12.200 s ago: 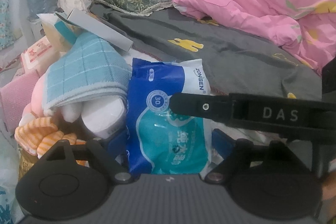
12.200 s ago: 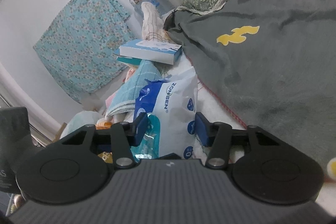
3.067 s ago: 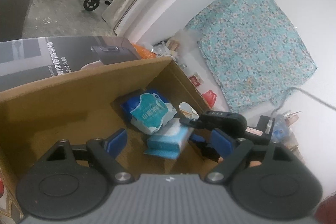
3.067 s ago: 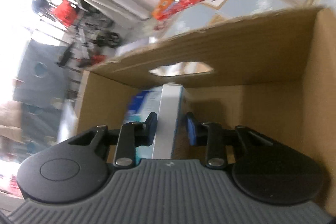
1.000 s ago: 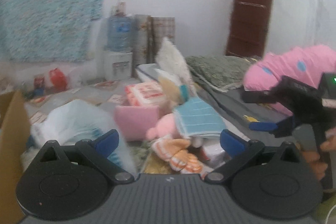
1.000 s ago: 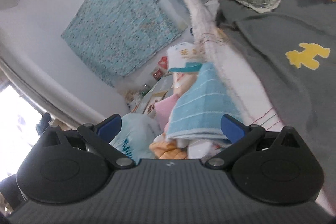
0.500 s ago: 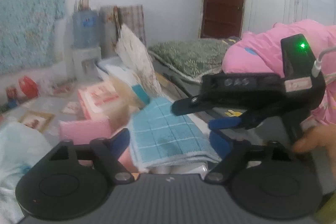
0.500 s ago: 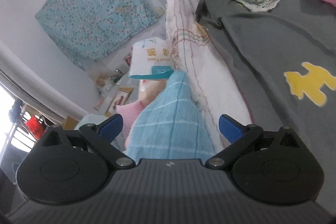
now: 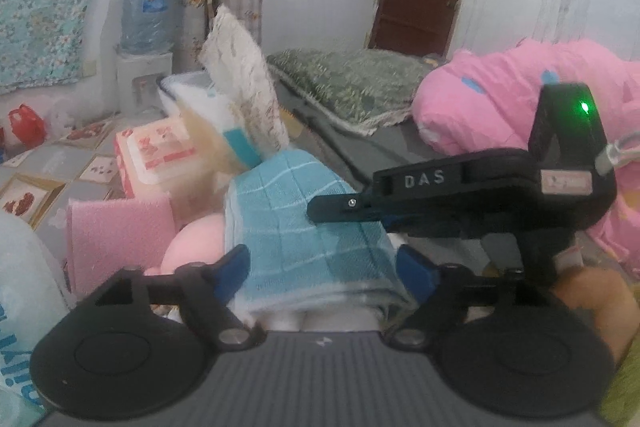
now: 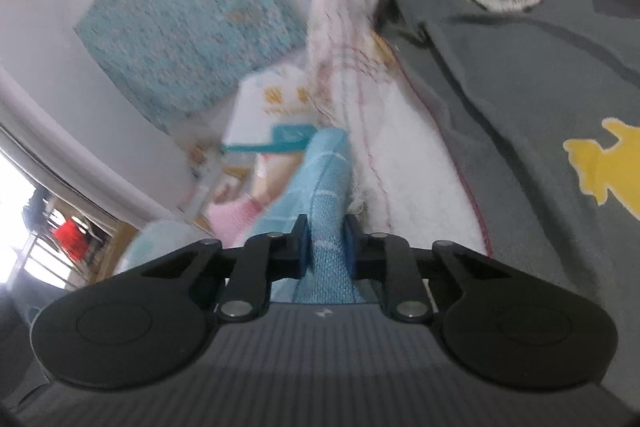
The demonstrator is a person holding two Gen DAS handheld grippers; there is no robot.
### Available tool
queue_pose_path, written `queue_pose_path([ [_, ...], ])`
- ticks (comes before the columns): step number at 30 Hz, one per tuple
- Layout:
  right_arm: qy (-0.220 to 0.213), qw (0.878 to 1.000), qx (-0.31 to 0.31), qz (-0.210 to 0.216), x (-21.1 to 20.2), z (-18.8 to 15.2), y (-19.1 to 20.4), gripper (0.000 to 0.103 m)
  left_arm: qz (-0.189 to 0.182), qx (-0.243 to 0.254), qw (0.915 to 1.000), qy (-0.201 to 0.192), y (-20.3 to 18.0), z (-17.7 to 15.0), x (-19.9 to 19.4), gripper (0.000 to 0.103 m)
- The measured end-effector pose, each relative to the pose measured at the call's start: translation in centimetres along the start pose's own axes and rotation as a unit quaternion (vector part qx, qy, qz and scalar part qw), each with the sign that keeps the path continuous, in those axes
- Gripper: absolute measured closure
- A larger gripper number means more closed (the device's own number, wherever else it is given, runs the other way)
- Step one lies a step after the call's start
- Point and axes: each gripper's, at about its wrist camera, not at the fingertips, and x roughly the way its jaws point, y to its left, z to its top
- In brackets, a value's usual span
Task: Organize soft objects
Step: 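Lift the light-blue towel with the right tool and lower it into the box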
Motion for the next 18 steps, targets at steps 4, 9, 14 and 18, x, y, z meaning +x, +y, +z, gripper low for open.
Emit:
queue_pose_path([
  [4,-0.020,0.999,0.011,0.044,-1.6,-0.2,0.2,0.089,-0.010,-0.011,0.9998,-0.013,-0.3,0.7,-0.1,0.015],
  [9,-0.035,0.993,0.031,0.104,-3.7,-0.4,0.6,0.089,-0.036,-0.029,0.9985,-0.029,-0.3,1.3,-1.0,0.025],
  [14,-0.039,0.988,0.028,0.147,-5.5,-0.2,2.7,0.089,-0.062,-0.054,0.9953,-0.051,-0.1,1.9,-3.2,0.028],
  [18,-0.027,0.984,0.004,0.175,-6.1,-0.4,5.9,0.089,-0.057,-0.061,0.9932,-0.081,0.2,2.0,-6.6,0.028],
])
